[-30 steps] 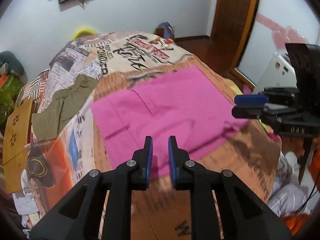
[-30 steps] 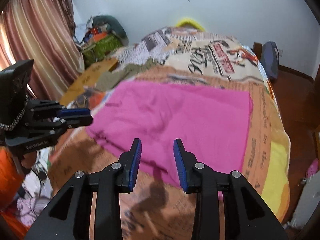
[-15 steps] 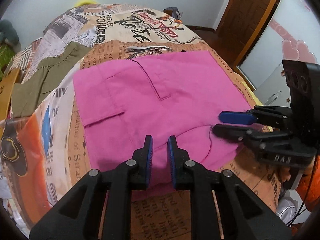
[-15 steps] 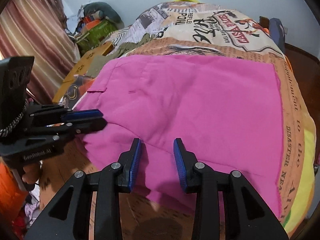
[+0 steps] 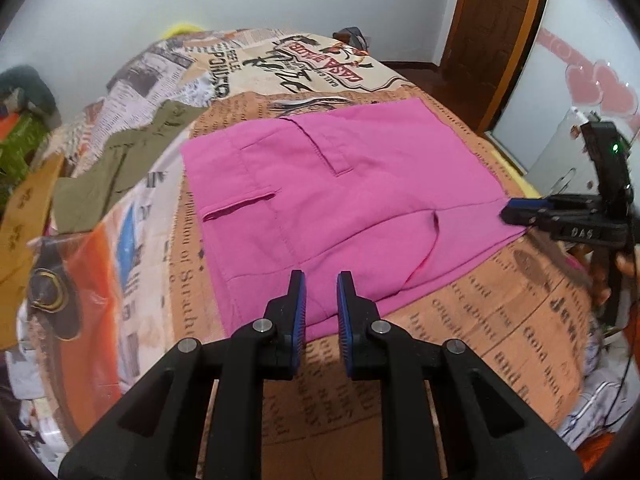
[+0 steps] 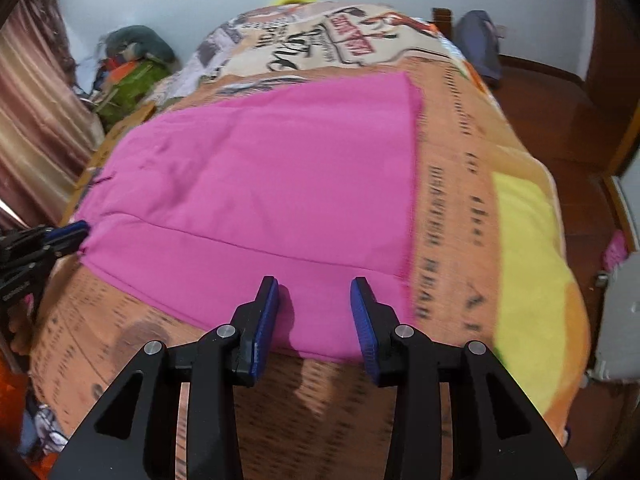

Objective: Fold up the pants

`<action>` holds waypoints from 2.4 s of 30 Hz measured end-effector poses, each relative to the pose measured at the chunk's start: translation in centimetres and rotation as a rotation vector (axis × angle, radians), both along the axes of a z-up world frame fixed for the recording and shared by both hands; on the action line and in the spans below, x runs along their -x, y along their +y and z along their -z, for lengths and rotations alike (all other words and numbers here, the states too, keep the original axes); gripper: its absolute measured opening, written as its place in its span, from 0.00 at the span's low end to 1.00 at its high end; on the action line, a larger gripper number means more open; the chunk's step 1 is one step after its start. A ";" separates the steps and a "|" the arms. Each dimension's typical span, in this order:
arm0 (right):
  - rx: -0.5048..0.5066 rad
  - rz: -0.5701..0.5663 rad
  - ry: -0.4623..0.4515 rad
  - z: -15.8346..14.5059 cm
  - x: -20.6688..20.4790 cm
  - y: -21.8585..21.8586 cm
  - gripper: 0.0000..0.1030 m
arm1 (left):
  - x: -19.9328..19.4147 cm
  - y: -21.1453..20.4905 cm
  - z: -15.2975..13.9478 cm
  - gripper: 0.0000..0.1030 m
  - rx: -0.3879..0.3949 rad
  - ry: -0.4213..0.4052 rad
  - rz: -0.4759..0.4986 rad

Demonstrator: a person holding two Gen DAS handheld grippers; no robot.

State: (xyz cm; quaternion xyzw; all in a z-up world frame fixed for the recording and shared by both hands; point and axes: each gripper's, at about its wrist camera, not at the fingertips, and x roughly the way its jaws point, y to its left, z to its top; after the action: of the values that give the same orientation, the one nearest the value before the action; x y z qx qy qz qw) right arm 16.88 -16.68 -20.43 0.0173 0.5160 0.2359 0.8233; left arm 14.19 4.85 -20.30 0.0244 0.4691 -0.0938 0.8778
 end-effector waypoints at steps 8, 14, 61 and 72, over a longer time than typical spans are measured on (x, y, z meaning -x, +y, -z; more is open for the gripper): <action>0.022 0.030 -0.011 -1.4 0.0 -1.4 0.33 | 0.5 2.0 -1.5 0.20 0.014 0.014 -0.055; -0.013 0.054 -0.095 -4.3 -1.4 -1.8 0.39 | -2.5 5.0 -3.7 0.20 -0.001 -0.027 -0.155; 0.186 0.048 -0.139 2.4 -18.1 2.4 0.01 | -15.8 8.5 2.4 0.04 0.023 0.080 -0.251; 0.149 0.050 -0.107 -0.8 -17.7 3.0 0.27 | -15.0 7.4 -1.7 0.08 -0.010 0.017 -0.216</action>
State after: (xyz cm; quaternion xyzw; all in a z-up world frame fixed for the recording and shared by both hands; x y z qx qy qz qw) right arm 34.57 -13.66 -19.61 -0.0436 0.4867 0.1769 0.8544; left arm 29.22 12.21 -18.57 -0.0228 0.4767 0.0035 0.8787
